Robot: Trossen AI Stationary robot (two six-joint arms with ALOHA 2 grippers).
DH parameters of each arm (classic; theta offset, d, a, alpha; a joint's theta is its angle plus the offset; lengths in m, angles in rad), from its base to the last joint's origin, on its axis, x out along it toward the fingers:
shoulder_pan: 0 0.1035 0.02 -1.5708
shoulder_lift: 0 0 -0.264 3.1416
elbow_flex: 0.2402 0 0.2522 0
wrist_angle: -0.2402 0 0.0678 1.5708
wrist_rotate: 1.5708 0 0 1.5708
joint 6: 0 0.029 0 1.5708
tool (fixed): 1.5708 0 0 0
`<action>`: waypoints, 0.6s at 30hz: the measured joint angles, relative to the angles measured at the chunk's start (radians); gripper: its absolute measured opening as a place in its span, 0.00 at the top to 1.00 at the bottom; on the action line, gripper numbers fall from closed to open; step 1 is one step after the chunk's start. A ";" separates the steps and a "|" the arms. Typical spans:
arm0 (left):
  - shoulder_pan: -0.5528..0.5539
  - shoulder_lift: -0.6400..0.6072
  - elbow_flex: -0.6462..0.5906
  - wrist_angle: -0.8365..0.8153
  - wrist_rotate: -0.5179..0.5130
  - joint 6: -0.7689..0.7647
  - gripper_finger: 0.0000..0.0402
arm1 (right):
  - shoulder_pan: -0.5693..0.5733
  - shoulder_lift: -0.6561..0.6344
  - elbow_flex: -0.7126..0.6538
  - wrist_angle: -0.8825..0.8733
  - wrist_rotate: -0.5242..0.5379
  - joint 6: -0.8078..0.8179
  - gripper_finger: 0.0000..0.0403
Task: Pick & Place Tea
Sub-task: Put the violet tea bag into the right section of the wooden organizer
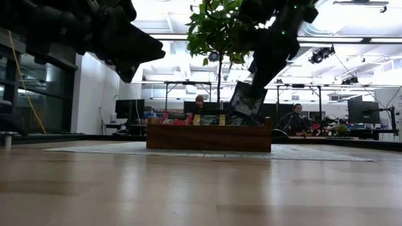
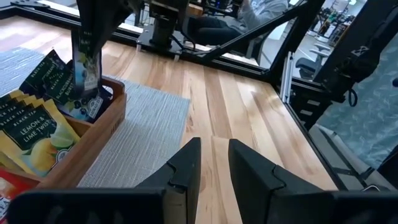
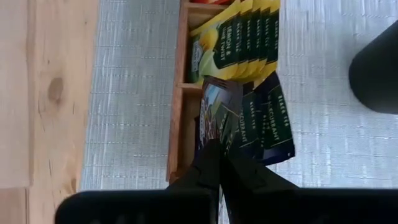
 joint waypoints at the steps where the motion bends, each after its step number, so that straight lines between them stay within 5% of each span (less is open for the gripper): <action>1: 0.000 0.000 0.000 0.000 0.000 0.000 0.80 | -0.001 0.000 -0.007 0.007 -0.009 -0.001 1.00; 18: 0.000 0.000 0.001 -0.004 -0.002 -0.004 0.80 | -0.013 0.114 -0.051 0.049 -0.046 0.027 1.00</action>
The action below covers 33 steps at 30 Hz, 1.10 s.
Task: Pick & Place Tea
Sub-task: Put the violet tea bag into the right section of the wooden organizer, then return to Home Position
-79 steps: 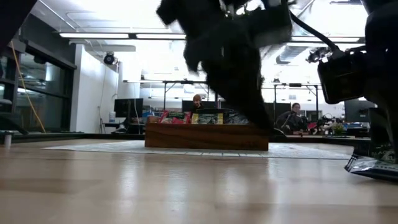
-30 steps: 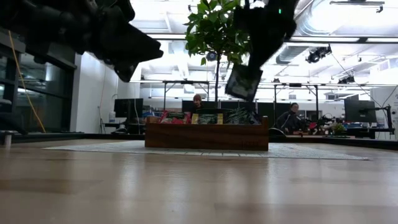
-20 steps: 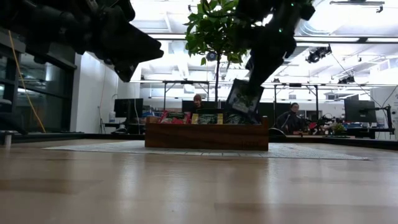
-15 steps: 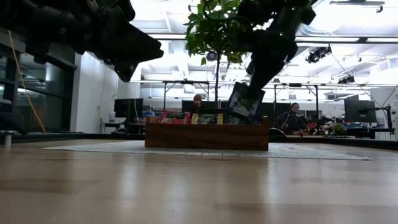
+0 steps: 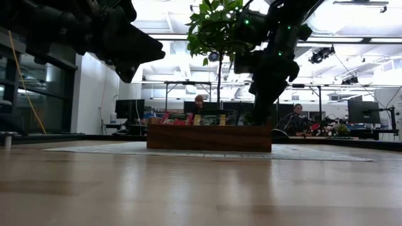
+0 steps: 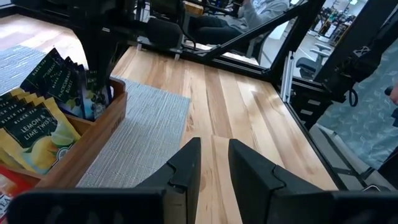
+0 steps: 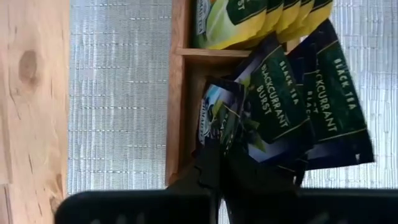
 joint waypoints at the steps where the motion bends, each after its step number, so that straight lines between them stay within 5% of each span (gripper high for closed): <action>1: 0.000 0.000 0.000 0.000 0.000 0.000 0.80 | 0.000 0.000 0.000 -0.001 0.000 0.001 1.00; 11: 0.000 0.000 0.000 0.000 0.000 0.005 0.80 | -0.003 -0.001 0.000 0.011 -0.007 0.025 0.99; 24: 0.000 0.001 0.000 0.002 0.013 0.032 0.80 | -0.033 -0.003 0.032 0.016 -0.041 0.091 0.59; 33: 0.000 -0.069 0.002 -0.011 0.024 0.107 0.80 | -0.024 -0.095 0.085 -0.031 -0.054 0.127 0.52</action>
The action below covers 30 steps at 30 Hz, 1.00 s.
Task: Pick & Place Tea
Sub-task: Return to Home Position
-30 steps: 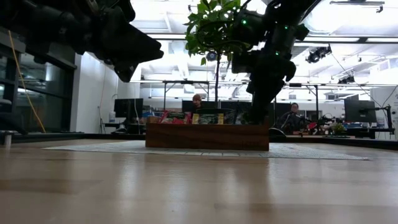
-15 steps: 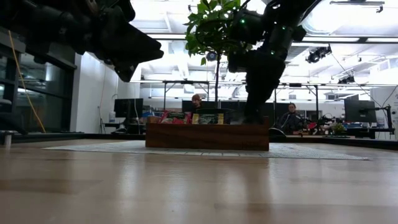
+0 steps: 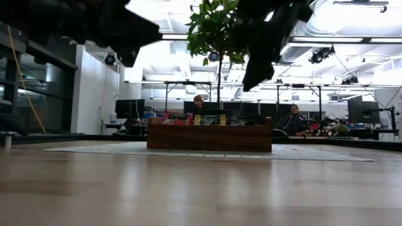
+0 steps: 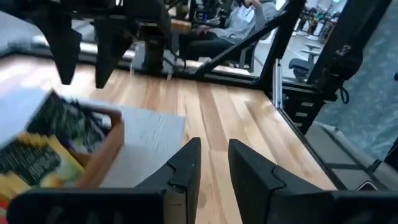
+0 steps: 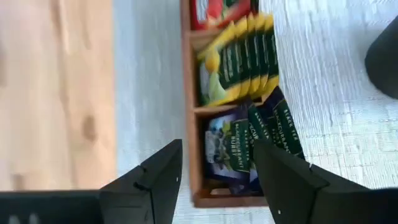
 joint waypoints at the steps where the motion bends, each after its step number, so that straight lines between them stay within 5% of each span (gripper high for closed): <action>1: 0.000 -0.019 0.000 -0.013 0.000 0.024 0.80 | 0.003 -0.022 0.000 -0.003 -0.001 0.016 0.52; 6: 0.000 -0.164 -0.005 -0.183 -0.055 0.085 0.80 | 0.039 -0.144 -0.002 -0.029 0.011 0.131 0.52; 12: 0.000 -0.411 -0.124 -0.286 -0.140 0.086 0.80 | 0.179 -0.306 -0.002 -0.079 0.187 0.216 0.52; 21: 0.000 -0.751 -0.296 -0.276 -0.215 0.116 0.80 | 0.480 -0.498 -0.011 -0.067 0.752 0.356 0.52; 25: -0.001 -0.815 -0.333 -0.270 -0.302 0.160 0.80 | 0.578 -0.616 -0.155 0.082 0.927 0.418 0.52; 30: 0.001 -0.831 -0.395 -0.159 -0.322 0.166 0.80 | 0.616 -0.808 -0.476 0.505 0.920 0.380 0.52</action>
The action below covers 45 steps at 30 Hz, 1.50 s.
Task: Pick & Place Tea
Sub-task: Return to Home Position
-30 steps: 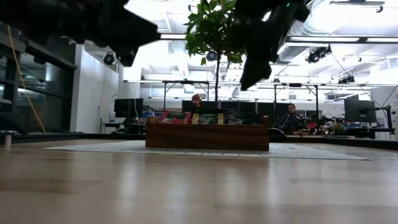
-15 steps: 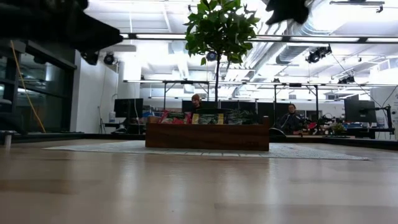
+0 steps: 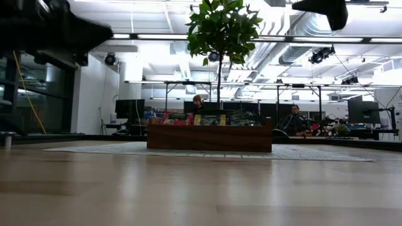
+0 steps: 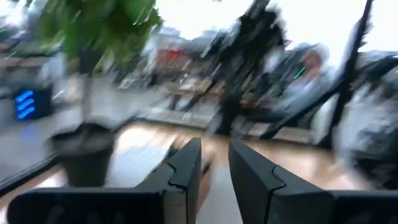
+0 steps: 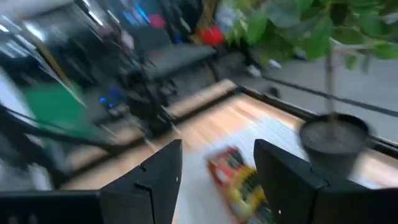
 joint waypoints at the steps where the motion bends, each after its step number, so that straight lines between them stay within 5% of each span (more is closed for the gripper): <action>1: 0.000 0.002 -0.004 0.044 0.032 -0.002 0.80 | -0.003 -0.035 -0.063 0.105 -0.019 -0.030 0.52; 7: 0.060 0.008 -0.006 -0.003 0.113 -0.002 0.80 | -0.033 -0.223 -0.356 0.603 -0.100 -0.217 0.52; 12: 0.204 -0.001 -0.007 -0.009 0.262 0.002 0.80 | -0.053 -0.361 -0.496 0.765 -0.135 -0.298 0.52; 22: 0.449 -0.002 -0.008 0.022 0.582 -0.046 0.80 | -0.161 -0.525 -0.637 0.780 -0.233 -0.244 0.52; 30: 0.541 -0.002 -0.008 -0.022 0.518 -0.061 0.80 | -0.293 -0.566 -0.647 0.571 -0.351 -0.160 0.52; 45: 0.550 -0.001 -0.009 -0.093 0.495 -0.026 0.80 | -0.317 -0.565 -0.647 0.427 -0.239 -0.194 0.52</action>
